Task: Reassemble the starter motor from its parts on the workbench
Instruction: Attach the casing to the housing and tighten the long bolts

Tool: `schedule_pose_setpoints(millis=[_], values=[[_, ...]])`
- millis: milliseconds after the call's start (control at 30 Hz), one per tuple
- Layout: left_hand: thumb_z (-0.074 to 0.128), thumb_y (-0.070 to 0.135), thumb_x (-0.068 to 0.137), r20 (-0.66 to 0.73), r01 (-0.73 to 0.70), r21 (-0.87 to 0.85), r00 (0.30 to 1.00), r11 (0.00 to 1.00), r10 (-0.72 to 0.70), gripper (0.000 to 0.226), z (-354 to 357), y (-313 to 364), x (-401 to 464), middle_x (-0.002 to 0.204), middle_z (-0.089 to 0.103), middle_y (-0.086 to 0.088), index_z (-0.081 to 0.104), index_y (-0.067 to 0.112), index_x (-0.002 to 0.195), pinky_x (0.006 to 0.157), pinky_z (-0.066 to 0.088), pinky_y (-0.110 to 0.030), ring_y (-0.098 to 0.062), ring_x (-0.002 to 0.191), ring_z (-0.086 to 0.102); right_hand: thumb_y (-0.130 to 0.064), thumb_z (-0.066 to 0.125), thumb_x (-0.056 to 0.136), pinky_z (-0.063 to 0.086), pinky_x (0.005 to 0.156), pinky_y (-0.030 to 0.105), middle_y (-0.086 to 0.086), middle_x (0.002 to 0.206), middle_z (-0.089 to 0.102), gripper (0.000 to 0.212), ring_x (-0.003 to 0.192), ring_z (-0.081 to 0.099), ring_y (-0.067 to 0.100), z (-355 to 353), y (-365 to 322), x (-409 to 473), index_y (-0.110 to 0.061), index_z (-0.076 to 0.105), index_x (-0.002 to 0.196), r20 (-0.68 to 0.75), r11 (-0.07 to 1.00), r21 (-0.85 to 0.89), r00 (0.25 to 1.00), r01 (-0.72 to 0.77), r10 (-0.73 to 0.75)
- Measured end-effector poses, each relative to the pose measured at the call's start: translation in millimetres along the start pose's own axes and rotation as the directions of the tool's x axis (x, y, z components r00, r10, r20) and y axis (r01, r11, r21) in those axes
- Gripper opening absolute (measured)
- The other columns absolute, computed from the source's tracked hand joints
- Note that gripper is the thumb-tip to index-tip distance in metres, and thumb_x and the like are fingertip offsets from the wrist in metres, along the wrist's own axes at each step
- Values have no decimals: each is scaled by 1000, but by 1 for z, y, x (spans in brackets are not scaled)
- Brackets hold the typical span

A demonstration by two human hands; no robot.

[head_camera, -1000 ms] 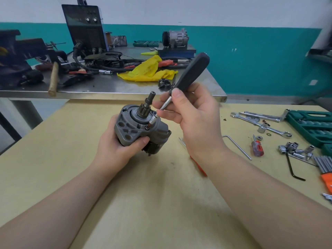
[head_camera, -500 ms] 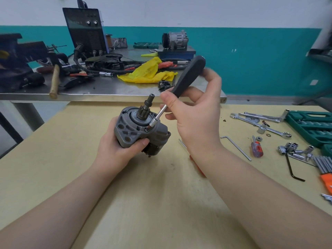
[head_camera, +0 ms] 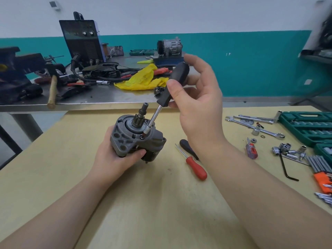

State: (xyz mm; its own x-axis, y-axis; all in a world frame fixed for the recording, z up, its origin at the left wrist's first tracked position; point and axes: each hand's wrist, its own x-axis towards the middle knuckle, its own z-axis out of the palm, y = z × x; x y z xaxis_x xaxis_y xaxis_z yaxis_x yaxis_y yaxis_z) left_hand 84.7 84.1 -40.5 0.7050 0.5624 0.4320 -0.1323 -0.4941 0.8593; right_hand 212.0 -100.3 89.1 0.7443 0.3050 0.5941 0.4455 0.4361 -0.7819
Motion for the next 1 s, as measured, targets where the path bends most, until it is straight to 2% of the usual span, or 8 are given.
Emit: schedule_pose_setpoints(millis=[133, 233, 400, 500, 633, 800, 900, 1000], values=[[91, 42, 66, 19, 11, 12, 1000, 1000, -11, 82, -3, -3, 0, 126, 74, 17, 62, 20, 140, 84, 50, -4, 4, 115, 68, -14, 66, 103, 64, 85, 57, 13, 115, 72, 35, 104, 72, 31, -1, 3, 0, -29, 62, 134, 8, 996, 72, 999, -46, 46], [89, 29, 73, 36, 21, 6, 999, 1000, -21, 75, -5, -5, 0, 126, 74, 17, 61, 20, 141, 81, 51, -4, 5, 112, 69, -5, 57, 104, 65, 89, 51, 9, 119, 72, 42, 107, 74, 32, -1, 4, 0, -31, 56, 137, 79, 991, 112, 995, -77, 68], [88, 21, 74, 35, 10, -28, 999, 1000, -9, 74, -6, -3, 2, 130, 73, 15, 61, 20, 143, 84, 50, -3, 4, 117, 68, -8, 75, 97, 67, 80, 45, 15, 108, 69, 51, 89, 75, 27, 0, 2, -2, -26, 54, 140, 56, 999, 45, 998, 6, -9], [87, 19, 75, 26, -2, -45, 1000, 999, 3, 72, -5, -3, 1, 128, 73, 18, 61, 20, 142, 84, 50, -4, 5, 116, 68, -10, 68, 103, 66, 83, 45, 21, 112, 65, 47, 99, 71, 33, -1, 3, -2, -21, 54, 146, 77, 996, 86, 997, -6, -1], [85, 20, 76, 39, -8, -44, 999, 999, 10, 69, -6, -3, 1, 129, 73, 10, 62, 17, 141, 85, 50, -6, -2, 117, 69, 3, 57, 103, 63, 94, 44, 18, 117, 70, 66, 98, 77, 33, -3, 3, 0, -22, 38, 161, 189, 993, 113, 982, -43, 21], [86, 32, 72, 48, -26, -73, 998, 997, 29, 76, -6, -1, 0, 131, 72, 11, 60, 20, 142, 87, 50, -6, -2, 120, 67, -6, 77, 94, 66, 83, 37, 13, 103, 72, 71, 87, 74, 20, -5, 4, 4, -25, 47, 156, 141, 998, -20, 989, 57, -53], [83, 39, 71, 71, -35, -106, 997, 994, 43, 79, -9, -2, 1, 135, 71, 7, 58, 22, 144, 94, 53, -14, -10, 126, 67, -13, 66, 103, 64, 91, 49, 13, 110, 72, 65, 100, 72, 28, -4, 8, 3, -23, 40, 161, 139, 999, -11, 989, 43, -41], [86, 38, 73, 117, -48, -125, 991, 991, 63, 80, -13, -1, 2, 140, 69, 1, 55, 23, 146, 101, 53, -19, -17, 132, 64, -6, 53, 106, 64, 91, 43, 13, 123, 70, 63, 108, 74, 29, -5, 8, 4, -20, 34, 164, 158, 998, 55, 987, -13, 5]])
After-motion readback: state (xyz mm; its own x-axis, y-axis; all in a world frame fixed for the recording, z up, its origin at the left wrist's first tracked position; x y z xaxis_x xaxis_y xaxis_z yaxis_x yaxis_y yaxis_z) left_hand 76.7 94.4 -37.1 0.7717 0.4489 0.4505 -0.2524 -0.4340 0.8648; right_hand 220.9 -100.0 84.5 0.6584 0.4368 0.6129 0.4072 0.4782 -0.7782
